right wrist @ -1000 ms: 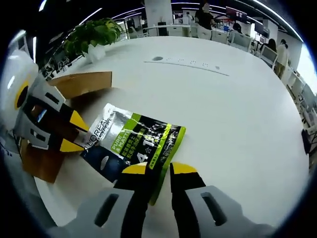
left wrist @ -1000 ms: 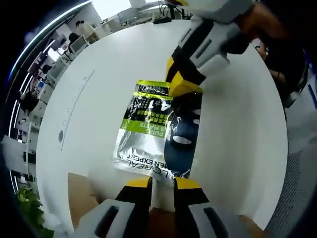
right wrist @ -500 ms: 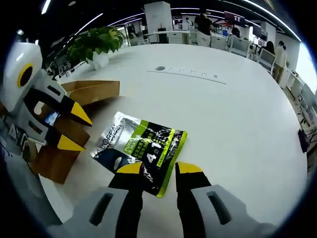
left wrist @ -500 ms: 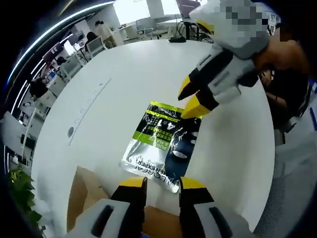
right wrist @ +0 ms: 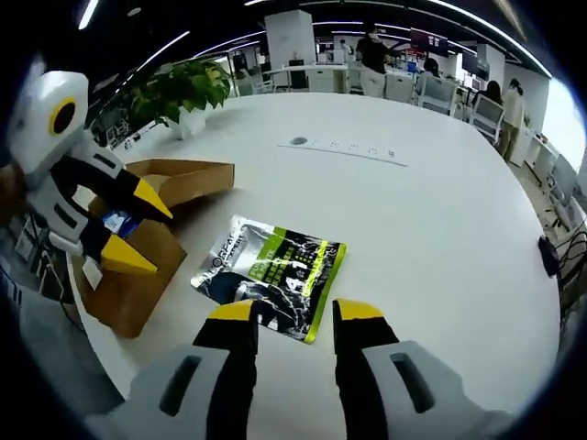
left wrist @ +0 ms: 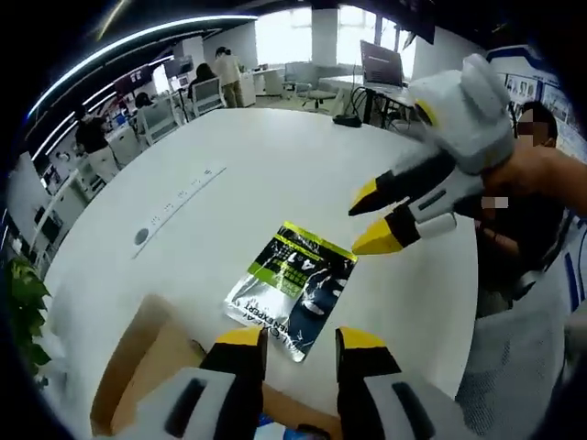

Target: Operate the shoe box by opening the lid, removing the specified soft item, and placing it in the target area until the item is outside and the box remains undamaged.

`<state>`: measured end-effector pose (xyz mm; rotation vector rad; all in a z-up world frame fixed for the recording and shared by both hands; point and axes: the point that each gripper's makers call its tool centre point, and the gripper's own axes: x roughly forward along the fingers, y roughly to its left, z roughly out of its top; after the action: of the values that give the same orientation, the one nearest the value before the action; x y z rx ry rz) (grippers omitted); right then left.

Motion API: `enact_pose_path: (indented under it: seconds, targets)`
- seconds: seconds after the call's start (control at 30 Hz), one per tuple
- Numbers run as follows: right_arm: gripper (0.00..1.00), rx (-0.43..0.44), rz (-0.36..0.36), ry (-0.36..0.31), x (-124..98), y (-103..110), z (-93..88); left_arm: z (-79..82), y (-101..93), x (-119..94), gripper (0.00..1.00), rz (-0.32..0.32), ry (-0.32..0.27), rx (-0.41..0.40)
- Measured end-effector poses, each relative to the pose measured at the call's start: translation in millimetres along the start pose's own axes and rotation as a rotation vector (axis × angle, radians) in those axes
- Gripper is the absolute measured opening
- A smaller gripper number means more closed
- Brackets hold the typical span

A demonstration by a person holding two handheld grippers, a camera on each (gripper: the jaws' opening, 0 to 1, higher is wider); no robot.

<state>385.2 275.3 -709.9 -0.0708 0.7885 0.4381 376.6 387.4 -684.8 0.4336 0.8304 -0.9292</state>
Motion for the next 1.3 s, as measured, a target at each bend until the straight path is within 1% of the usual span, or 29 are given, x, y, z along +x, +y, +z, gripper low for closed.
enact_pose_path:
  seconds: [0.17,0.3,0.43,0.5,0.57,0.67,0.73,0.83,1.0,1.1,1.2,1.3]
  targets:
    - [0.35,-0.005,-0.003,-0.02,-14.0,8.5,2.2,2.6,-3.0,-14.3,0.33,0.005,-0.045,-0.028]
    - [0.39,-0.012,-0.015,-0.038,-23.9,12.3,4.1,1.2,-4.8,-23.6,0.32,0.022,-0.059,-0.05]
    - [0.42,-0.021,-0.026,-0.05,-31.2,13.4,5.3,0.0,-8.2,-29.2,0.34,0.022,-0.068,-0.054]
    - [0.44,-0.018,-0.031,-0.054,-36.0,14.1,5.5,-0.2,-8.3,-35.3,0.35,0.025,-0.085,-0.061]
    - [0.45,-0.017,-0.034,-0.061,-41.7,15.4,5.8,0.2,-8.5,-41.8,0.37,0.027,-0.105,-0.067]
    - [0.46,-0.014,-0.038,-0.074,-49.8,17.2,7.2,-1.9,-7.6,-49.2,0.41,0.038,-0.112,-0.062]
    - [0.49,-0.014,-0.041,-0.08,-53.9,18.6,7.4,-3.6,-5.2,-56.1,0.43,0.046,-0.118,-0.059]
    - [0.5,-0.024,-0.046,-0.09,-58.4,20.6,8.0,-5.4,-1.4,-63.9,0.47,0.058,-0.134,-0.063]
    - [0.54,-0.03,-0.037,-0.098,-66.4,28.6,7.4,-11.2,6.9,-81.6,0.48,0.091,-0.176,-0.074]
    - [0.55,-0.036,-0.037,-0.104,-70.3,33.0,8.2,-17.6,12.3,-94.2,0.5,0.098,-0.201,-0.108]
    - [0.56,-0.06,-0.043,-0.109,-74.3,36.9,9.2,-24.2,19.1,-102.7,0.53,0.112,-0.208,-0.124]
    - [0.58,-0.063,-0.039,-0.103,-76.7,40.2,8.9,-29.3,25.2,-110.8,0.55,0.123,-0.221,-0.144]
